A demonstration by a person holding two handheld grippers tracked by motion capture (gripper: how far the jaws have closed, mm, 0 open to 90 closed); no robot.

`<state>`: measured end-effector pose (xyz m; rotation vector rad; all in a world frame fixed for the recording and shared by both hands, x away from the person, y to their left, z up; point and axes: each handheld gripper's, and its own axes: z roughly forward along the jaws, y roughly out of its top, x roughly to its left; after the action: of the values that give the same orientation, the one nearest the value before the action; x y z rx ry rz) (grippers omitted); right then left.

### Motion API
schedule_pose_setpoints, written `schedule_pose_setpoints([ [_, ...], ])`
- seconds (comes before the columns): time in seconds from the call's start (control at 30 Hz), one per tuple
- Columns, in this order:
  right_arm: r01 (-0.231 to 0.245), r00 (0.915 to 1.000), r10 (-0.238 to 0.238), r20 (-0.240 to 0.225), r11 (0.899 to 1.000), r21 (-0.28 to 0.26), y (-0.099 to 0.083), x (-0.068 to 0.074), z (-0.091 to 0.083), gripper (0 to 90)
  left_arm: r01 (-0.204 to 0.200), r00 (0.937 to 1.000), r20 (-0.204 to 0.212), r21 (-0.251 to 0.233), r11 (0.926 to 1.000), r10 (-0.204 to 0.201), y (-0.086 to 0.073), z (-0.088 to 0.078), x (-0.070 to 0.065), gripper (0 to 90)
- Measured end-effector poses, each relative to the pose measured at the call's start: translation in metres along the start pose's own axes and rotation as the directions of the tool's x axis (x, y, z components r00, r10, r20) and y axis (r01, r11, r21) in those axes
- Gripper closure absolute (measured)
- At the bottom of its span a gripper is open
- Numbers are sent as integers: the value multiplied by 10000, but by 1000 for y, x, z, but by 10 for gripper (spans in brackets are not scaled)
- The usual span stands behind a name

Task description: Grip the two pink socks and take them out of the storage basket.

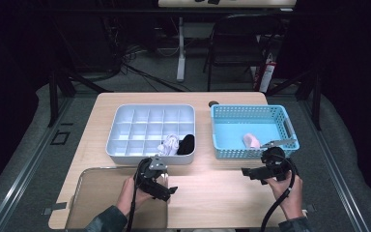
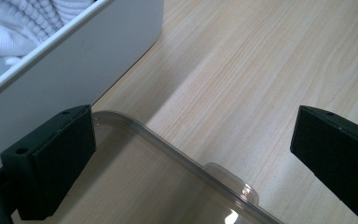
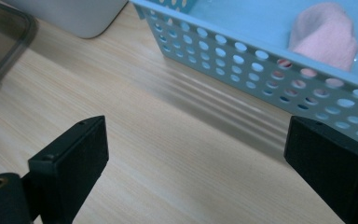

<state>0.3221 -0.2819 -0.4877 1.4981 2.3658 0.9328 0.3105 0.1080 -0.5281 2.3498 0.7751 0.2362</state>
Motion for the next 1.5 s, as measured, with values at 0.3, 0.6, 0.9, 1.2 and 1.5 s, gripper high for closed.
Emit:
schedule_pose_setpoints([
  [0.3,-200,9997,203,166,9997,-150,22,-22,-6,76,-58,10000,41,108,9999,57,0,1,0,0],
  [0.6,-585,9981,589,154,9979,-280,37,-39,1,75,-72,9999,112,224,9997,70,0,3,0,0],
  [0.9,-925,9946,955,415,9932,-704,44,-48,10,86,-112,9998,147,231,9997,109,1,4,0,0],
  [1.2,-1299,9886,1349,664,9887,-751,52,-58,22,90,-155,9998,152,212,9997,152,1,3,-1,0],
  [1.5,-1788,9800,1823,792,9826,-498,55,-68,38,146,-143,9996,250,191,9997,138,1,4,-2,0],
])
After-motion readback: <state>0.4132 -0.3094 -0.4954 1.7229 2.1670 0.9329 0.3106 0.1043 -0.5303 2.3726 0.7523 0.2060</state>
